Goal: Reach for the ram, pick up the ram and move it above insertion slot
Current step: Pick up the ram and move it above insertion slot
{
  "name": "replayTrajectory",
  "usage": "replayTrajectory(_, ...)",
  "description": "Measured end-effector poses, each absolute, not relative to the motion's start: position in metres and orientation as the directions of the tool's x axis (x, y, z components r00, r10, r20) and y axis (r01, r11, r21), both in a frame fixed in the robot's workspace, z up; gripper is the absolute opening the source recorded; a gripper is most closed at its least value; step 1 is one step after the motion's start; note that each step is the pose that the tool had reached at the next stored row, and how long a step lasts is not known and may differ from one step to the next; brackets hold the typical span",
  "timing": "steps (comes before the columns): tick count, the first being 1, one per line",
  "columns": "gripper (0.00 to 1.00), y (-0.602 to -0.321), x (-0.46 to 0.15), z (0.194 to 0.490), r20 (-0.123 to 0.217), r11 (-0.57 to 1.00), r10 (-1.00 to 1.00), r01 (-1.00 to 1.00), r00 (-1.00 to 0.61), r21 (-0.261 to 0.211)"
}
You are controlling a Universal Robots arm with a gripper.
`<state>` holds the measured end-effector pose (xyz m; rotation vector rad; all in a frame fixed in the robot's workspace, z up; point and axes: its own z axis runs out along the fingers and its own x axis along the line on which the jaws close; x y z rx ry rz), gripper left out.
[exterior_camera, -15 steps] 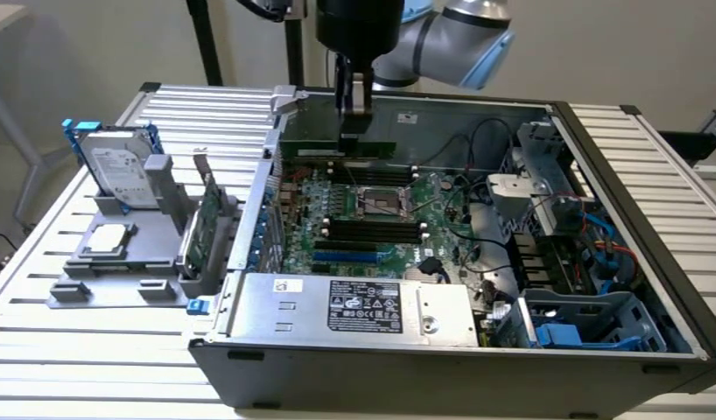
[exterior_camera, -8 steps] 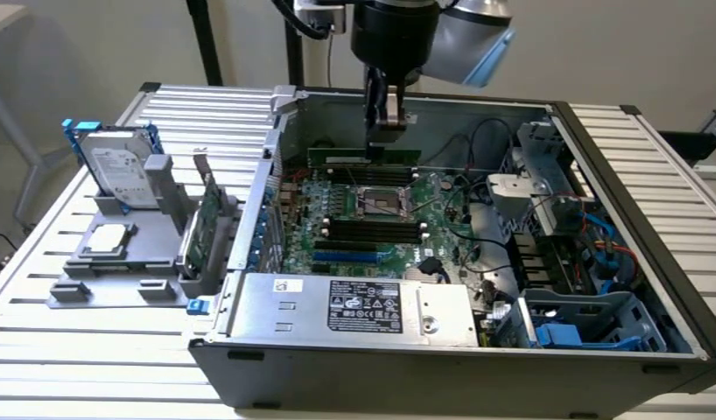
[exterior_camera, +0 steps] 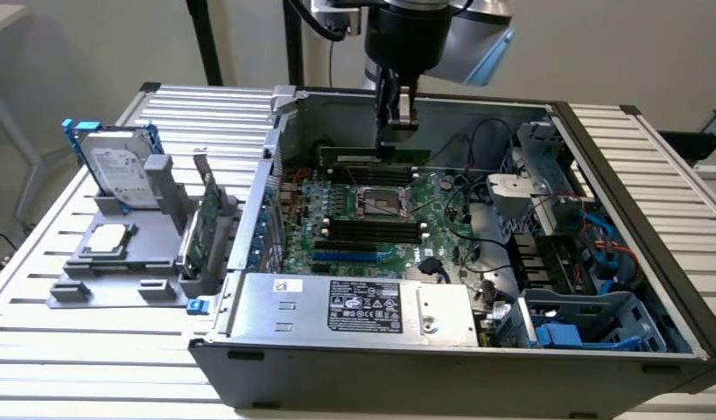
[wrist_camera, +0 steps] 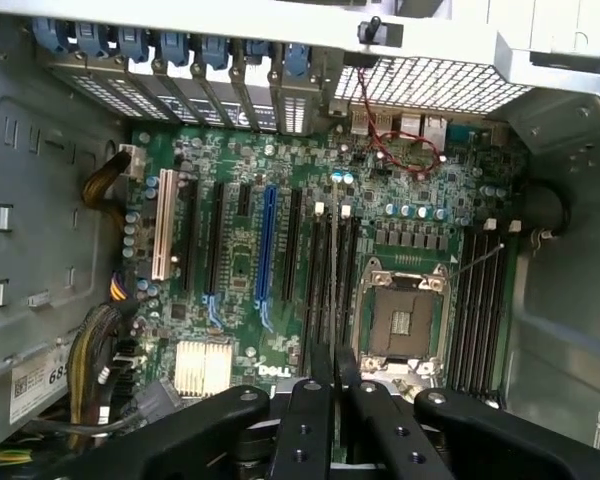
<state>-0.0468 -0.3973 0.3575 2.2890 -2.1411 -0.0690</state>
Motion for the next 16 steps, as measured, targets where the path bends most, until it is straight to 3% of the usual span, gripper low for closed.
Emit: replayTrajectory(16,0.13,-0.379,-0.039,0.358,-0.025,-0.023,-0.999,-0.999,0.022,0.035)
